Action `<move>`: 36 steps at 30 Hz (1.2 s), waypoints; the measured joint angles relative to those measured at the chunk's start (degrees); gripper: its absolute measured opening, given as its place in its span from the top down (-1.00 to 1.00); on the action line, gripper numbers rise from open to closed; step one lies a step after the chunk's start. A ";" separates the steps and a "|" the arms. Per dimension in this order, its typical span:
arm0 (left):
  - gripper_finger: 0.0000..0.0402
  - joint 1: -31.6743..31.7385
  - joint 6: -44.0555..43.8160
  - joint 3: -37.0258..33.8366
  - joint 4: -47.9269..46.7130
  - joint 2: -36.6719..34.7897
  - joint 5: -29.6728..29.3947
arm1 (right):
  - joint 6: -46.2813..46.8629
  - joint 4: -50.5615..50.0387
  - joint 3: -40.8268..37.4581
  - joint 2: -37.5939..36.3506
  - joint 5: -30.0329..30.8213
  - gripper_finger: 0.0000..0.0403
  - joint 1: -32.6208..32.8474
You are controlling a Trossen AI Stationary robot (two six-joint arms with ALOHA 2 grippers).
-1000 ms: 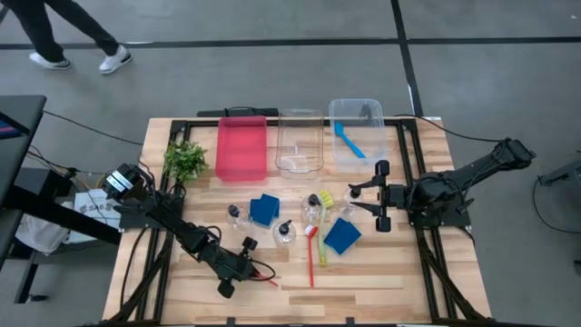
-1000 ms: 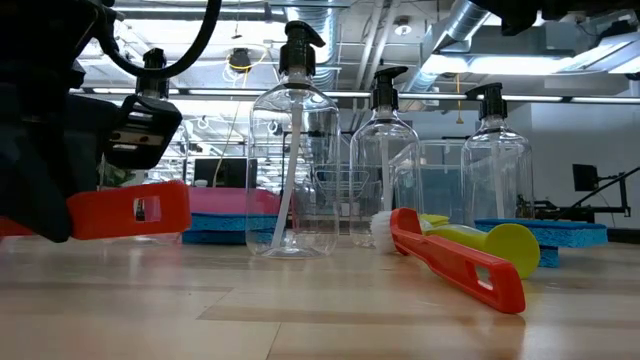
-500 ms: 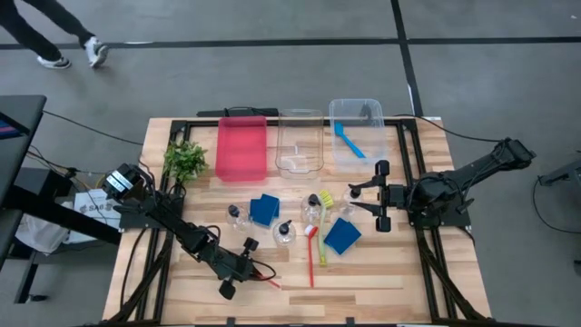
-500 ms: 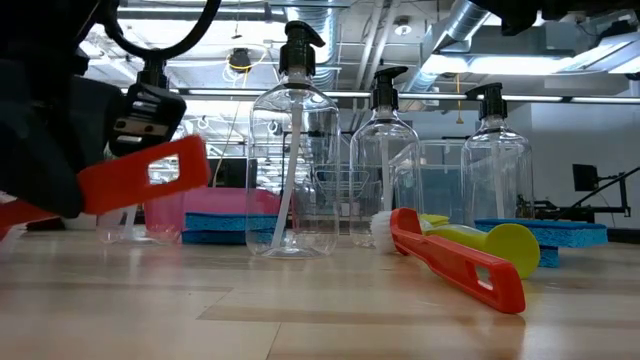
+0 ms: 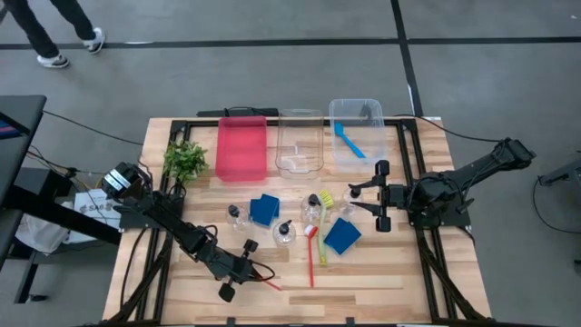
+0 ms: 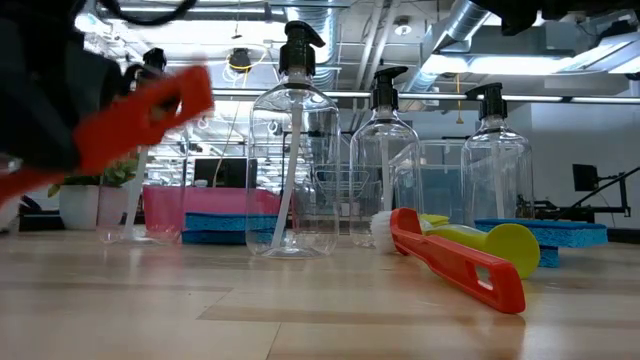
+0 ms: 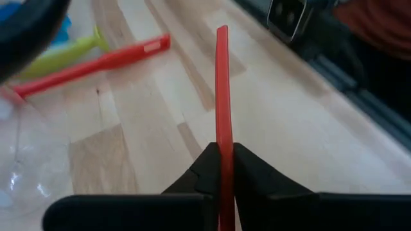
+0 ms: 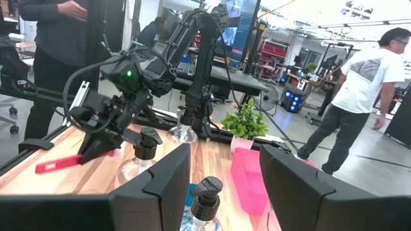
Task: Pick & Place Kitchen Sink Supplies
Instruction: Put the red dishwashing brush into the white transparent bin
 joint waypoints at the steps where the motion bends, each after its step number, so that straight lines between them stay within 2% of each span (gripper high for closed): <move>1: 0.85 0.00 0.00 0.00 0.02 -0.79 -0.01 | 0.00 -0.02 0.00 0.00 0.00 0.10 0.00; 13: 0.88 0.01 1.50 0.04 2.17 -14.35 -2.54 | 0.00 -0.37 0.00 0.00 0.00 0.10 0.09; 19: 0.87 0.20 11.13 0.04 8.02 -17.12 -2.71 | 0.39 -0.37 0.00 0.02 -0.46 0.10 0.12; 23: 0.88 0.79 17.84 0.04 12.55 -17.71 -2.66 | 4.27 -0.21 0.00 0.04 -0.48 0.10 0.13; 27: 0.84 3.29 21.24 0.04 20.56 -17.73 -3.13 | 4.98 0.17 0.00 0.04 -0.50 0.10 0.13; 32: 0.88 7.79 21.70 0.04 31.50 -17.74 -3.10 | 5.01 2.12 0.00 0.04 -0.52 0.10 0.13; 36: 0.88 12.74 21.47 0.04 34.30 -17.75 -0.90 | 4.52 6.42 0.00 0.60 -0.80 0.10 0.13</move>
